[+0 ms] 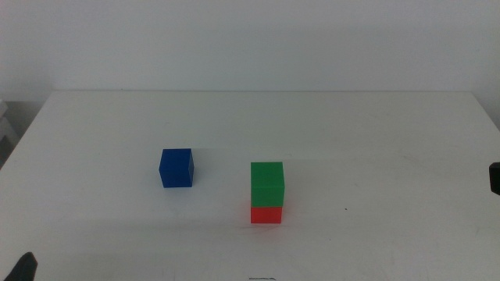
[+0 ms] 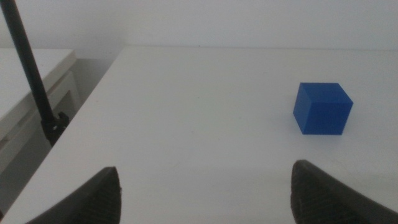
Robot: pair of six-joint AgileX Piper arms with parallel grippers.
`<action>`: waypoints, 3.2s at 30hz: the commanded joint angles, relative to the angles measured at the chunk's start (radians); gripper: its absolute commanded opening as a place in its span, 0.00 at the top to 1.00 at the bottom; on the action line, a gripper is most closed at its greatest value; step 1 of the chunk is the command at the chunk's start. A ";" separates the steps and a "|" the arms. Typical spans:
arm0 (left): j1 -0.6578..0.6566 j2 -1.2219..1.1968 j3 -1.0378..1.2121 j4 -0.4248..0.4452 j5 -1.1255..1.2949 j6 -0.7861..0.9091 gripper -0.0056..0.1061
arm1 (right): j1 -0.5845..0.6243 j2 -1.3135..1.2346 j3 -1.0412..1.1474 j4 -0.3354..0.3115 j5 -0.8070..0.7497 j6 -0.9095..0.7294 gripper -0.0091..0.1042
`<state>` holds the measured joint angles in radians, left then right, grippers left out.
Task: Stack red cubes first, then green, then blue cubes in a specific spot.
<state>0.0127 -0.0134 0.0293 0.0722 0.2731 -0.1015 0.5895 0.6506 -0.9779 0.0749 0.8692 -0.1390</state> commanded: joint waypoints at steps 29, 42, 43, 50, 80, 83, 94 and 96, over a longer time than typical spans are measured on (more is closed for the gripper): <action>-0.250 1.357 -1.256 -0.034 0.620 -0.005 0.11 | -0.006 0.003 -0.023 -0.002 -0.068 -0.016 0.16; -0.250 1.686 -1.503 -0.122 0.738 -0.074 0.11 | -0.006 0.003 -0.023 -0.002 -0.068 -0.016 0.16; -0.250 1.706 -1.513 -0.137 0.738 -0.074 0.11 | -0.006 0.003 -0.023 -0.002 -0.068 -0.016 0.16; -0.290 1.832 -1.602 -0.159 0.753 -0.080 0.11 | -0.006 0.003 -0.023 -0.002 -0.069 -0.016 0.16; -0.302 2.061 -1.671 -0.153 0.659 -0.090 0.37 | -0.006 0.003 -0.023 -0.002 -0.069 -0.016 0.16; -0.300 2.058 -1.671 -0.153 0.681 -0.092 0.54 | -0.006 0.003 -0.023 -0.002 -0.069 -0.016 0.16; -0.324 1.835 -1.630 -0.057 0.784 -0.247 0.96 | -0.006 0.003 -0.023 -0.002 -0.069 -0.016 0.16; -0.372 1.787 -1.621 -0.019 0.802 -0.337 0.96 | -0.006 0.003 -0.023 -0.002 -0.069 -0.016 0.16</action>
<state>-0.3216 1.8592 -1.5758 0.0436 1.0741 -0.3644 0.5892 0.6506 -0.9779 0.0749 0.8692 -0.1395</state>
